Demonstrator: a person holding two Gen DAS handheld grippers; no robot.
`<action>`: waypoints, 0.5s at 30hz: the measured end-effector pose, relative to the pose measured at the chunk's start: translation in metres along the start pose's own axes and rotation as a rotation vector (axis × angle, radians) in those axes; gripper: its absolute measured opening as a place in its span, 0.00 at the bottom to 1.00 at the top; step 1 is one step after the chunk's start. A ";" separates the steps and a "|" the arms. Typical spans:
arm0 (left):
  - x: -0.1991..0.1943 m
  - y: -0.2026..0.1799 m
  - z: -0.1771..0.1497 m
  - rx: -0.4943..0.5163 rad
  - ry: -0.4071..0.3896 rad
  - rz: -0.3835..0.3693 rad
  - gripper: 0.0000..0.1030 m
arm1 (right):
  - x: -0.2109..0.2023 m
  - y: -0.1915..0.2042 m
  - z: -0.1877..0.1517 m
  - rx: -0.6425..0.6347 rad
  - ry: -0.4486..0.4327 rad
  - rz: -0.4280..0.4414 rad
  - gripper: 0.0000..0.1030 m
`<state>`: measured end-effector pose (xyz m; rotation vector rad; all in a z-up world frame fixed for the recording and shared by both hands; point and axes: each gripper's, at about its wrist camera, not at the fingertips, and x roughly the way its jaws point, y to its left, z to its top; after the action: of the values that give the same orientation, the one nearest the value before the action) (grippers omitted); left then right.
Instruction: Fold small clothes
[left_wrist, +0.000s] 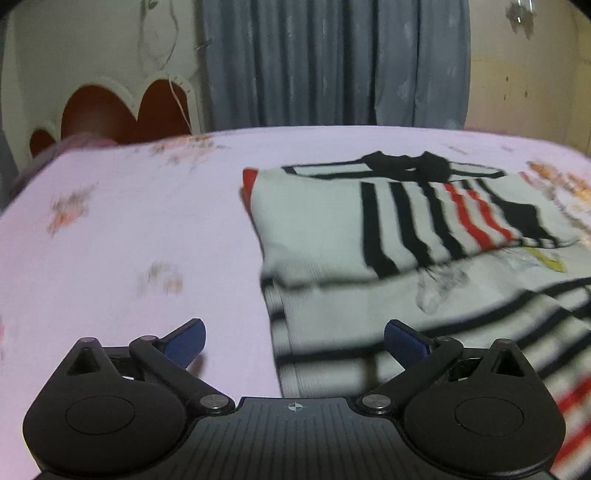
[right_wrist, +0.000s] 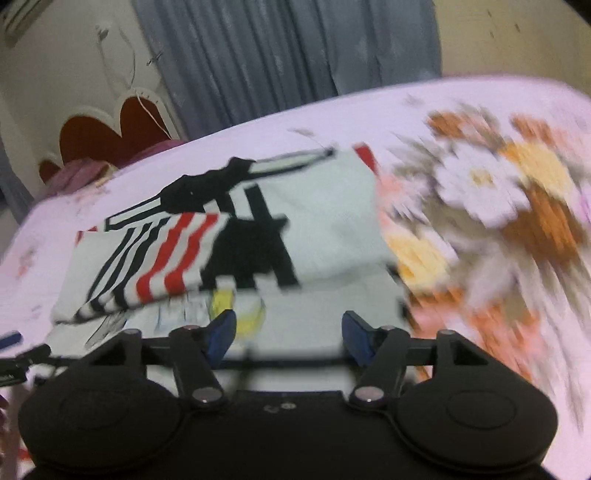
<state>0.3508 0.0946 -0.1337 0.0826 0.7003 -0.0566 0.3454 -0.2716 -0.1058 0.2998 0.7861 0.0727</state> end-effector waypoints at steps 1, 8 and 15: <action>-0.007 0.001 -0.006 -0.017 0.008 -0.002 0.99 | -0.009 -0.008 -0.008 0.012 0.007 0.015 0.60; -0.040 0.005 -0.057 -0.206 0.088 -0.088 0.81 | -0.053 -0.054 -0.062 0.066 0.088 0.108 0.57; -0.078 0.009 -0.110 -0.382 0.117 -0.235 0.65 | -0.084 -0.090 -0.116 0.247 0.135 0.269 0.52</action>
<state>0.2210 0.1163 -0.1666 -0.3654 0.8240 -0.1426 0.2002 -0.3449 -0.1514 0.6394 0.8866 0.2526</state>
